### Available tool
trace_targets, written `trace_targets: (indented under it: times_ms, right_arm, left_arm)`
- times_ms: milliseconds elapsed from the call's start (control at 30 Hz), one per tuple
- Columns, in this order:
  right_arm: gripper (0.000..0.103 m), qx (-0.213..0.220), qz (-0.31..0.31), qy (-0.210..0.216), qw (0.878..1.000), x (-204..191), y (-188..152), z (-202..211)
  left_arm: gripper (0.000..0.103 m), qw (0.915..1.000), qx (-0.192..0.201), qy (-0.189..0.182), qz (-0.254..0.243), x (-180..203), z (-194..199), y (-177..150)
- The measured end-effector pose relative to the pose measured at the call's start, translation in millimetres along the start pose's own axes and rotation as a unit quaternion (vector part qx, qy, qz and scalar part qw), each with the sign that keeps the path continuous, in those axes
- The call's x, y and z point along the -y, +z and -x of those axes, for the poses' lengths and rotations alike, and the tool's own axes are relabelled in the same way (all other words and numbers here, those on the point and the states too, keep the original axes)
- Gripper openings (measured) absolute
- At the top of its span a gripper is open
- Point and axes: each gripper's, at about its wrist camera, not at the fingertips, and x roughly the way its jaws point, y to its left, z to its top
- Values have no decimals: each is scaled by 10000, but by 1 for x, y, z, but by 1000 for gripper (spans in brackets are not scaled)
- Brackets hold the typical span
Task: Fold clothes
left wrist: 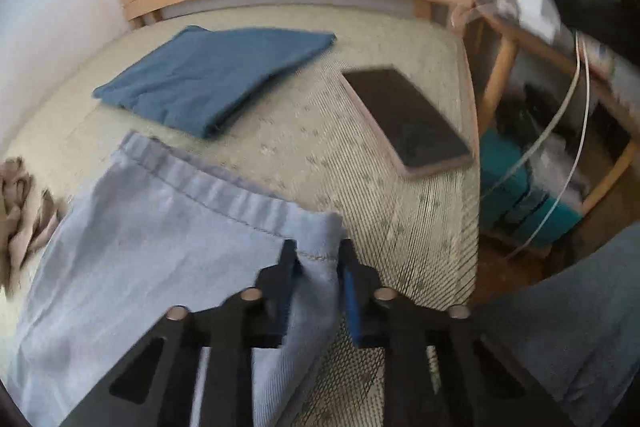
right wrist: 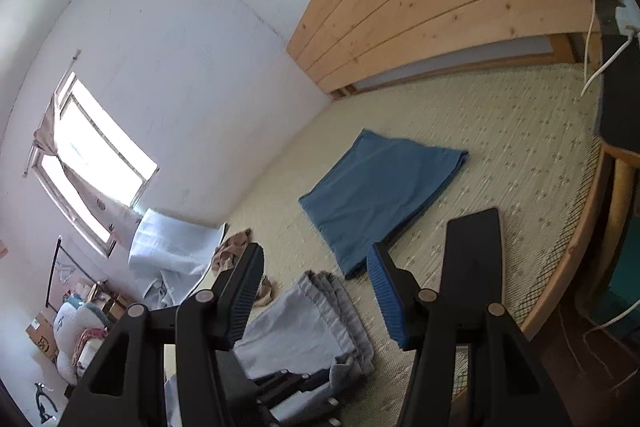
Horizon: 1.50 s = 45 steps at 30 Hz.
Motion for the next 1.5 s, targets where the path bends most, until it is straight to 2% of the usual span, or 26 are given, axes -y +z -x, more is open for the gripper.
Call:
trace_targets:
  times_ms: [100,167,333,467,533,600,667,733,1000,1033,1100,1133,1267,1333,1400,1500]
  right_arm:
    - [63,-378,1,80,9993,-1,-6,-18]
    - [66,-821,-44,156,9965,0,-10,-41]
    - [69,-2048,-134,310,9782,5,-17,-111]
    - [70,-2862,-649,717,9533,19,-26,-160]
    - [72,-3337,-1027,963,9321,27,-35,-187]
    - [72,-3639,-1254,1150,9158,31,-43,-207]
    - [73,-3767,-1417,1282,9064,33,-47,-223]
    - [74,-3826,-1447,1310,9030,33,-49,-237]
    - [74,-4238,-826,801,8984,17,-55,-299]
    - [71,-4271,-692,761,8983,10,-56,-304]
    - [37,-4275,-325,631,9012,-7,-57,-310]
    - [16,-4251,-130,517,9036,-16,-56,-311]
    - [12,-4038,513,389,9126,-62,-46,-298]
    - [12,-3906,747,468,9163,-92,-38,-289]
    - [12,-3805,956,605,9178,-127,-30,-276]
    - [12,-3776,1328,769,9131,-189,-35,-266]
  left_arm:
    - [17,9992,278,-114,262,-11,24,0]
    - [17,9982,432,-149,388,-15,38,-1]
    - [16,9939,816,-239,701,-25,71,-5]
    - [16,9914,919,-352,862,-30,80,-11]
    - [16,9907,958,-373,892,-32,83,-12]
    - [16,9897,988,-401,950,-35,84,-13]
    - [16,9888,1012,-419,1010,-36,84,-14]
    - [16,9883,1031,-442,1036,-38,85,-14]
    - [16,9849,1134,-495,1210,-42,99,-24]
    - [16,9841,1151,-496,1255,-44,102,-27]
    - [16,9821,1197,-484,1375,-47,108,-33]
    - [16,9803,1222,-484,1477,-51,112,-36]
    - [16,9719,1465,-499,1772,-62,138,-48]
    - [16,9653,1679,-476,1944,-69,159,-56]
    - [16,9546,1933,-465,2220,-80,184,-68]
    - [16,9342,2296,-396,2702,-100,229,-95]
